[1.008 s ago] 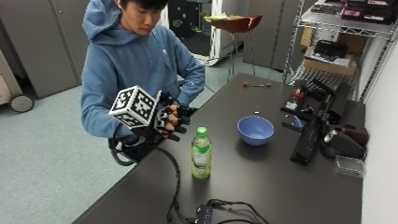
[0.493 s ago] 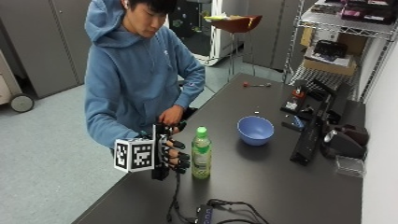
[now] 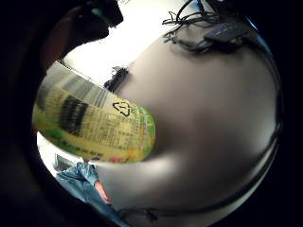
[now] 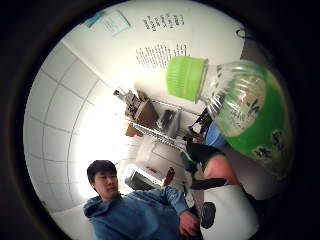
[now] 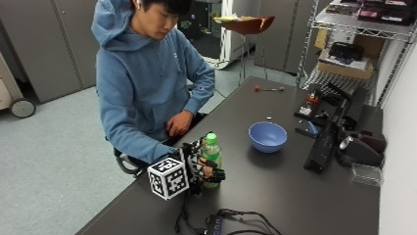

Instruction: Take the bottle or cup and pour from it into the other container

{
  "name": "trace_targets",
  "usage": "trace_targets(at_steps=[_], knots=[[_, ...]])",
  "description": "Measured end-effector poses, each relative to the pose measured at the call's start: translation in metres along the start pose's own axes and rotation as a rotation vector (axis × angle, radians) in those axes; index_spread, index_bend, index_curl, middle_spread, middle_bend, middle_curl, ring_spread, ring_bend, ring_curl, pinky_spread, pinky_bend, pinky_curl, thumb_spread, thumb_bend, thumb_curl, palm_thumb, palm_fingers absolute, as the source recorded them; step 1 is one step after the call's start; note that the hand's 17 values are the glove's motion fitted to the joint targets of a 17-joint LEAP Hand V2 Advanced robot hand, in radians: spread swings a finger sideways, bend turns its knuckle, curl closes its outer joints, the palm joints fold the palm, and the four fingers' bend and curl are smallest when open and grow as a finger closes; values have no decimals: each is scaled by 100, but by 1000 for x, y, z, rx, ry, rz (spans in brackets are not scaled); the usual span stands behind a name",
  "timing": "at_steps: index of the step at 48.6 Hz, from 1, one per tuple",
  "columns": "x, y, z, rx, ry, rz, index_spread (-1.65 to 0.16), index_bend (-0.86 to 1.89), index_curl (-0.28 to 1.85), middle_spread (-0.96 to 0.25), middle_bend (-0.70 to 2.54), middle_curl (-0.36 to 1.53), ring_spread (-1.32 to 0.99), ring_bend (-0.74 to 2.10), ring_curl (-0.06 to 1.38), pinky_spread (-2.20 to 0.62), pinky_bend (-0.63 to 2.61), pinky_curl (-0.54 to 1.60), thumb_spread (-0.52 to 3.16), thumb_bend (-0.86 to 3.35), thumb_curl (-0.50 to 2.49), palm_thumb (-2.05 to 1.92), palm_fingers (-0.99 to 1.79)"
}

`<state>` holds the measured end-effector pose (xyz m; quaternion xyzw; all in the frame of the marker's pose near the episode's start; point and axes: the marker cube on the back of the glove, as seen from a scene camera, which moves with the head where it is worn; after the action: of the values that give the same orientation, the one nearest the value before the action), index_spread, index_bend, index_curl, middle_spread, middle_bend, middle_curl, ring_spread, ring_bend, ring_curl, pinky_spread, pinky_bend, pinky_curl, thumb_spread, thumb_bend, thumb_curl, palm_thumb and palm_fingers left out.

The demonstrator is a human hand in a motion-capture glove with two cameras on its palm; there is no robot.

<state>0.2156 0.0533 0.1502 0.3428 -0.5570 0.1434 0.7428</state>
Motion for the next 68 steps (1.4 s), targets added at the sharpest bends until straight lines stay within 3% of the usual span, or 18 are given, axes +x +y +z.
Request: trace_targets(at_steps=[5, 9, 10, 13, 29, 44, 68], knots=[[5, -3, 14, 3, -21, 1, -26, 11, 15, 11, 26, 33, 12, 64, 32, 22, 65, 35, 82, 2, 41, 79, 40], [4, -6, 22, 25, -24, -5, -21, 25, 21, 10, 12, 29, 5, 71, 34, 18, 61, 34, 78, 4, 44, 90, 59], [4, -7, 24, 32, -21, -6, -20, 20, 20, 8, 39, 37, 4, 64, 32, 17, 51, 31, 77, 5, 45, 93, 74], [3, -8, 29, 50, -4, -8, -18, 19, 23, 4, 45, 39, -1, 63, 32, 13, 43, 29, 74, 6, 48, 99, 89], [-5, -18, 42, 107, 4, 22, -15, 13, 30, -6, 41, 45, -13, 58, 40, -8, 41, 34, 31, -3, 61, 109, 106], [-56, -51, 69, -124, 193, -46, -14, 12, 31, -7, 39, 49, -15, 54, 43, -13, 40, 37, 20, -4, 66, 108, 108], [-119, -113, 132, -569, 882, -124, -13, 13, 33, -8, 38, 53, -15, 51, 46, -14, 38, 39, 15, -3, 70, 107, 111]])
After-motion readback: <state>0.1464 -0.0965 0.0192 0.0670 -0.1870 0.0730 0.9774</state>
